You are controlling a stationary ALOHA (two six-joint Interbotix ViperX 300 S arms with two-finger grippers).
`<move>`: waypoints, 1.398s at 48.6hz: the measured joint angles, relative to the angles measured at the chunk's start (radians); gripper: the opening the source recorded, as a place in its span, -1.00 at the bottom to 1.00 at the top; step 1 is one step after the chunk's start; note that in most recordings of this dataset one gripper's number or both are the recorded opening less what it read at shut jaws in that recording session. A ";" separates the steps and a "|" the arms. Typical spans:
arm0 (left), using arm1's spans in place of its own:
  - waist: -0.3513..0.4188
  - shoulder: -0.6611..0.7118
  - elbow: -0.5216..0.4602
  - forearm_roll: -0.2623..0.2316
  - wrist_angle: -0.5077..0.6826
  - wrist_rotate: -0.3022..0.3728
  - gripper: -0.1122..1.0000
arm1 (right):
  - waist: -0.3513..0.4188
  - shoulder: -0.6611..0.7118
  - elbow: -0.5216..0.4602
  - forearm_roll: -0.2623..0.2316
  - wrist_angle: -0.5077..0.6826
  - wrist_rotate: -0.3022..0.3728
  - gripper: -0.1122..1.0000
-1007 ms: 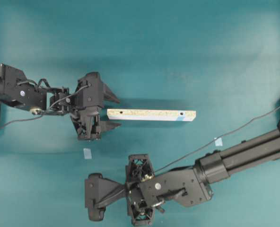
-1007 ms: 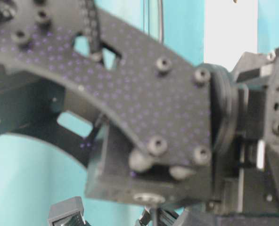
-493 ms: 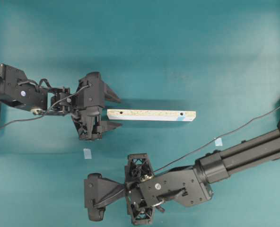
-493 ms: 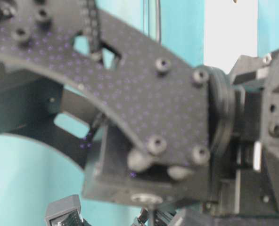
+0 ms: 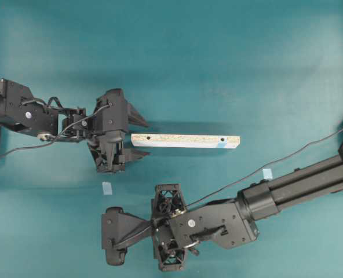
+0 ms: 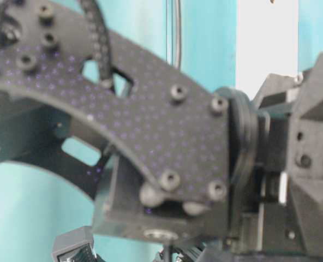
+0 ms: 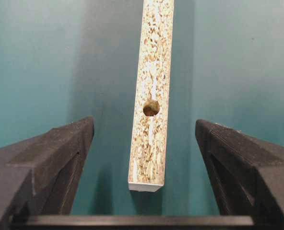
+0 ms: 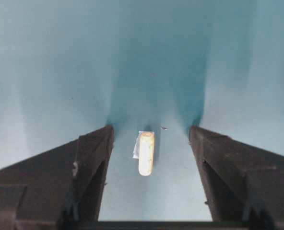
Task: Insert the rod into the hole on the wooden board.
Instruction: 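Close the left gripper on the board end and the right gripper on the rod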
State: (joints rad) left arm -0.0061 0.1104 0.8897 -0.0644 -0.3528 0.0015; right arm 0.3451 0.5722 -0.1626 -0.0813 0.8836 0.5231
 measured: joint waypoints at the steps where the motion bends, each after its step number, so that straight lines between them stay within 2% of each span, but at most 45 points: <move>1: 0.000 -0.002 0.000 -0.002 0.000 -0.002 0.88 | 0.000 0.002 0.000 0.000 0.000 -0.002 0.39; 11: -0.005 0.000 0.000 0.000 0.000 -0.002 0.88 | -0.003 0.000 0.005 0.000 -0.002 0.002 0.34; 15: -0.008 0.000 0.000 0.000 0.000 -0.002 0.88 | -0.003 -0.002 0.009 0.000 -0.002 0.003 0.21; 21: -0.008 0.000 0.000 0.000 0.000 -0.002 0.88 | -0.003 -0.003 0.011 0.000 0.000 0.012 -0.12; 25: -0.009 0.000 0.000 0.000 0.000 -0.002 0.88 | -0.003 -0.003 0.012 0.000 0.000 0.023 -0.22; 64: -0.009 -0.002 -0.002 0.000 0.000 -0.009 0.88 | 0.003 -0.012 0.032 0.002 0.003 0.044 -0.29; 68: -0.009 0.000 -0.002 0.000 0.000 -0.009 0.88 | 0.003 -0.011 0.032 0.000 0.008 0.051 -0.35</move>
State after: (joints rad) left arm -0.0153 0.1104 0.8882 -0.0644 -0.3528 -0.0077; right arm 0.3482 0.5614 -0.1304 -0.0813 0.8912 0.5737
